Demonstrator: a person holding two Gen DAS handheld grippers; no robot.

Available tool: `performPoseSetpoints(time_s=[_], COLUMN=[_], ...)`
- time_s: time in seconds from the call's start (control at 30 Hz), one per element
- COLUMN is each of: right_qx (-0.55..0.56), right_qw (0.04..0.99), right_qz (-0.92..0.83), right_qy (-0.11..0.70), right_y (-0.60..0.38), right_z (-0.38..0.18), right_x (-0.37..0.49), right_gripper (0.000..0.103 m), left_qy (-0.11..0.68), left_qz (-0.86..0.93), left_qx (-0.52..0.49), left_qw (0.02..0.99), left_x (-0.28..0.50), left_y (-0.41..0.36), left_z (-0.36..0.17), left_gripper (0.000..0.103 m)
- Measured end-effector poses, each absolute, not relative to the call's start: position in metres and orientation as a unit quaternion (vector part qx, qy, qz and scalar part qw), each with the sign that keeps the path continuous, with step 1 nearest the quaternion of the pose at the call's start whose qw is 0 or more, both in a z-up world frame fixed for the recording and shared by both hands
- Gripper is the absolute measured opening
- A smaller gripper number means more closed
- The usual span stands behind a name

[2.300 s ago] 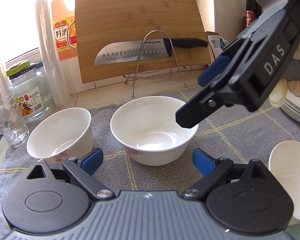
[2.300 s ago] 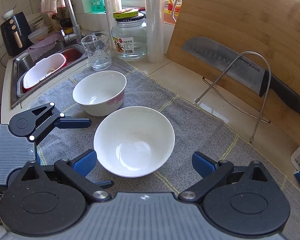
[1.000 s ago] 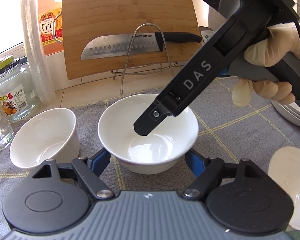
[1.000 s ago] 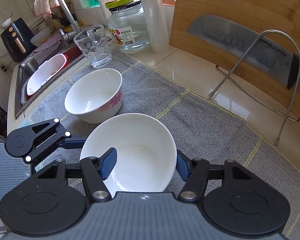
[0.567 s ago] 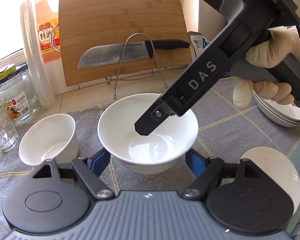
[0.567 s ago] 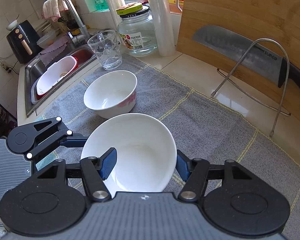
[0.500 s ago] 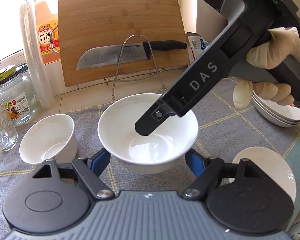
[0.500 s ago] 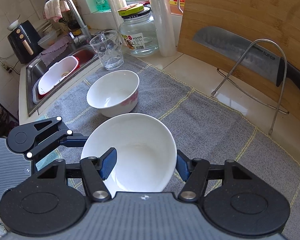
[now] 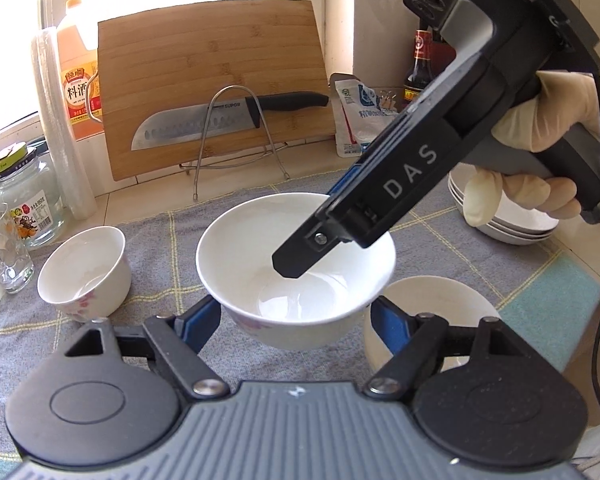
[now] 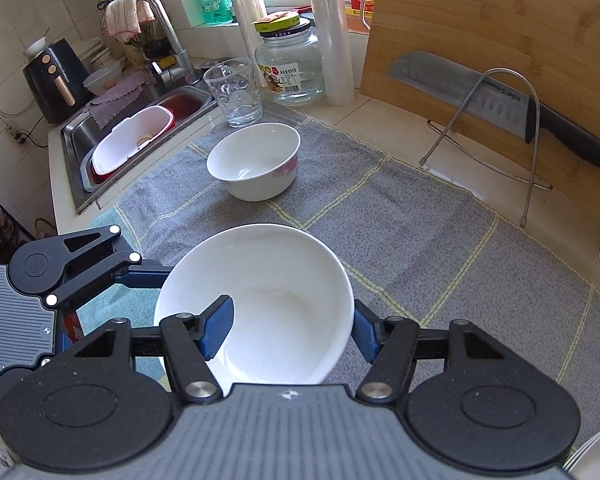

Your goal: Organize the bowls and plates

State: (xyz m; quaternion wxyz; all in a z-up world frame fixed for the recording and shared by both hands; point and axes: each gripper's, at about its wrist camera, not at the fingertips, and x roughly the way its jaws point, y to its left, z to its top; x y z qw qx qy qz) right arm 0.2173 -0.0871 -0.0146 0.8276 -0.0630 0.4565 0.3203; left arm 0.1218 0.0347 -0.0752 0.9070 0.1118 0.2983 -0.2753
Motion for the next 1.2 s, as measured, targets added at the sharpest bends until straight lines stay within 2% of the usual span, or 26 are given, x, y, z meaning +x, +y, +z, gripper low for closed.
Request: performPoseSetpoints(time_s=[0.47, 1.2], right_qx=[-0.052, -0.036], right_qw=[0.834, 0.836], right_qz=[0.31, 0.285], right_qy=[0.453, 0.468], right_y=[-0.105, -0.133], right_z=[-0.004, -0.014], right_x=[0.169, 0.147], right_gripper=[0.069, 0.069], left_qy=[0.297, 0.316], left_qz=[-0.295, -0.332], left_qx=[0.115, 0.123], left_qw=[0.901, 0.88], left_x=[0.084, 0.071], left_y=[0.025, 0.001], left_z=[-0.069, -0.073], left_gripper=[0.082, 0.082])
